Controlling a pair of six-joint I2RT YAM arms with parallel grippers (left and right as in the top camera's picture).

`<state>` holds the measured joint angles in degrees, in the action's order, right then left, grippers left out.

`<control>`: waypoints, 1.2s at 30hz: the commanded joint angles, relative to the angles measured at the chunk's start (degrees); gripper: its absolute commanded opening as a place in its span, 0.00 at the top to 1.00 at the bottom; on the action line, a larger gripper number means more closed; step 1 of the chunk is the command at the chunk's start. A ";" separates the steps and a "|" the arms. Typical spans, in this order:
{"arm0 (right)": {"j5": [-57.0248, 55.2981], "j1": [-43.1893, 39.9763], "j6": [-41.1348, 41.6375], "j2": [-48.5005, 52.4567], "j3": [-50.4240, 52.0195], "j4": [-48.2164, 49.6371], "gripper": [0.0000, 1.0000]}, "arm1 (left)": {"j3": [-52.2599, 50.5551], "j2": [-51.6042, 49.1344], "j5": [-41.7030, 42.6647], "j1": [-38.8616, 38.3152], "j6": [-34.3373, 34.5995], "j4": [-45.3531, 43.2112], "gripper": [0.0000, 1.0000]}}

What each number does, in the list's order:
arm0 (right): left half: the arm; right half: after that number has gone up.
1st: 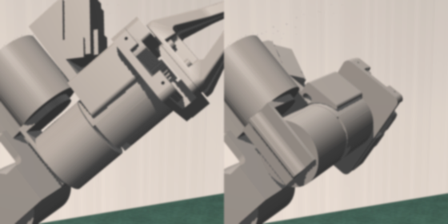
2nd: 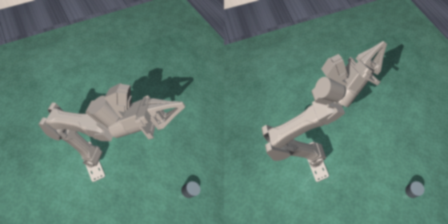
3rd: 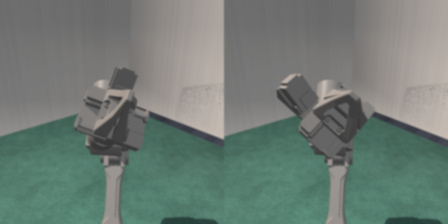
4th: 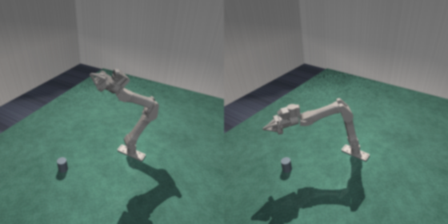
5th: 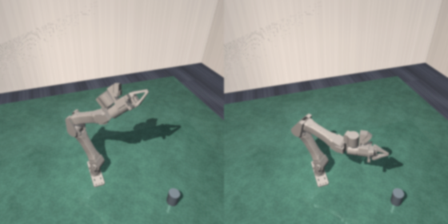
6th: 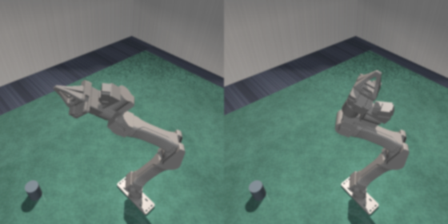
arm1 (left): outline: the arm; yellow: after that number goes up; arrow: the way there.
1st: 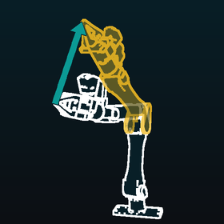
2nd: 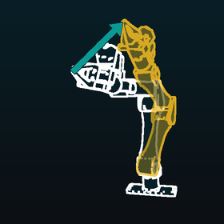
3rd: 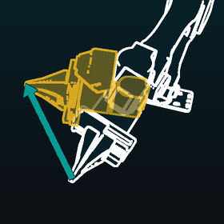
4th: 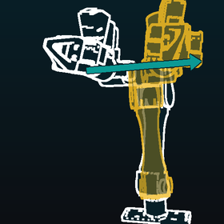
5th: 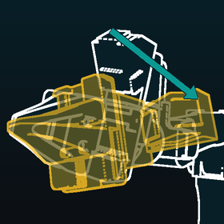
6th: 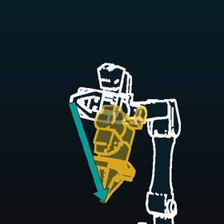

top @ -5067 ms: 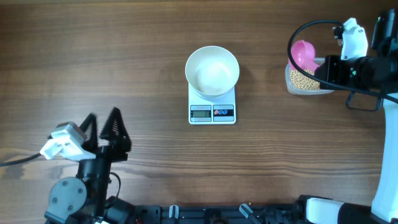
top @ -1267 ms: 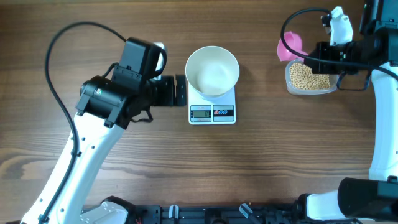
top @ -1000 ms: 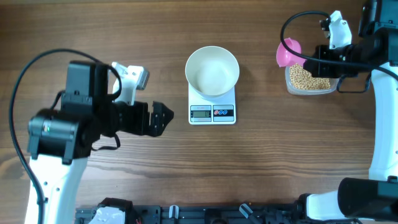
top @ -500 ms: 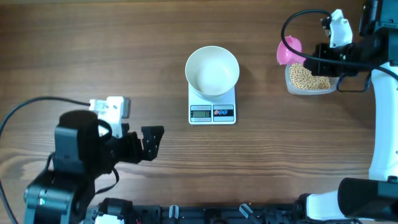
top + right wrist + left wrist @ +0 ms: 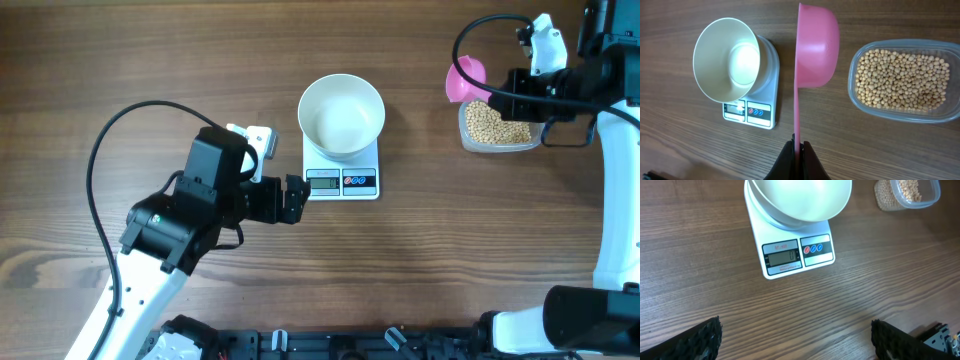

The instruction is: Scoop item into bowl and weigh 150g on scale

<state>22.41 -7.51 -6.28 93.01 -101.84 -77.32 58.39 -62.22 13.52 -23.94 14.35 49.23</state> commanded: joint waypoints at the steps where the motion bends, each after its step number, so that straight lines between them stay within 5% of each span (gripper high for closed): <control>1: 0.07 -0.07 0.24 -0.66 -0.81 0.15 0.96 | -0.26 3.58 -0.57 -0.26 1.14 0.44 0.00; 36: -5.70 -0.07 5.03 -0.66 -0.81 -1.53 0.96 | -0.28 5.20 0.35 -0.33 1.14 1.33 0.00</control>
<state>19.88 -7.51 -4.51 93.01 -101.84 -77.78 58.39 -56.80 13.34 -23.94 14.98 50.54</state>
